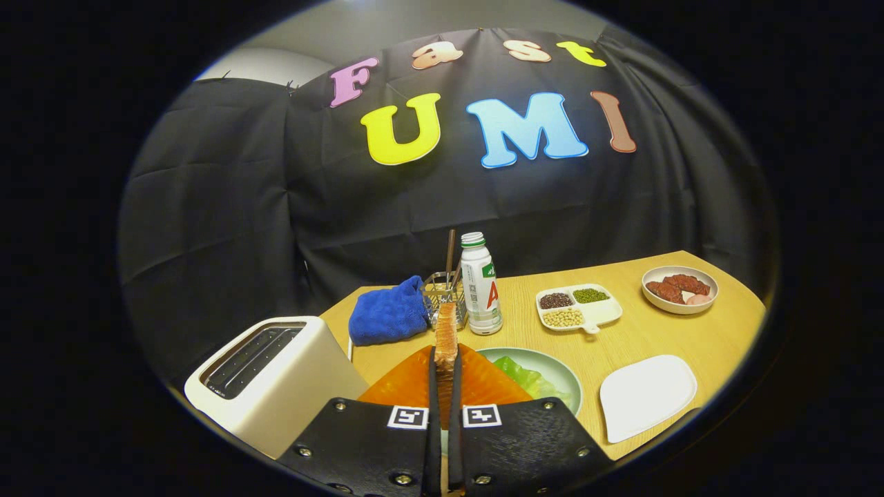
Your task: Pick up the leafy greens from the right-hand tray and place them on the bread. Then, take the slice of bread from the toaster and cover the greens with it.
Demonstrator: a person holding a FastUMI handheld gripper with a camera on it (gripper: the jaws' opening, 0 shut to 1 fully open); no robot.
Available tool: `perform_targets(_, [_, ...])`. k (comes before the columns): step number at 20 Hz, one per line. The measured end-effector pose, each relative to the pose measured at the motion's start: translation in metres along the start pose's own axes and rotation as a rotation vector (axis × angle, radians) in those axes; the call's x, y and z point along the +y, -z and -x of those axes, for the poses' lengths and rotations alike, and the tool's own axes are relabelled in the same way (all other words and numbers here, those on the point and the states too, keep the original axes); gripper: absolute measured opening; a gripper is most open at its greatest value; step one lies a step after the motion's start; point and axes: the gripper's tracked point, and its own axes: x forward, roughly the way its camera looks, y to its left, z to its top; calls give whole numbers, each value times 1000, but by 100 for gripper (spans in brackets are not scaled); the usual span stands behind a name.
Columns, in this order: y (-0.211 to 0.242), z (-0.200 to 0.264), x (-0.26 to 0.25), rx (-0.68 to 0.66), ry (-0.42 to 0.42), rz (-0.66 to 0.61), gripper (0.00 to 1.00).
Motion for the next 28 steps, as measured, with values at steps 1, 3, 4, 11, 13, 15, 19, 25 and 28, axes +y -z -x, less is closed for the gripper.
perform_targets(1, [-1,-2,4,-3,-8,-5,4])
perform_targets(3, [2,-5,10,-6,-24,-4,4])
perform_targets(4, [5,-6,10,-3,-23,-5,4])
perform_targets(11, [26,-15,-25,47,30,-34,8])
perform_targets(13, [28,-16,-34,55,41,-37,11])
perform_targets(15, [30,-16,-45,63,56,-32,17])
perform_targets(19, [36,-17,-60,86,79,-16,26])
perform_targets(25, [37,-14,-76,86,100,25,37])
perform_targets(28, [42,-12,-82,99,102,47,37])
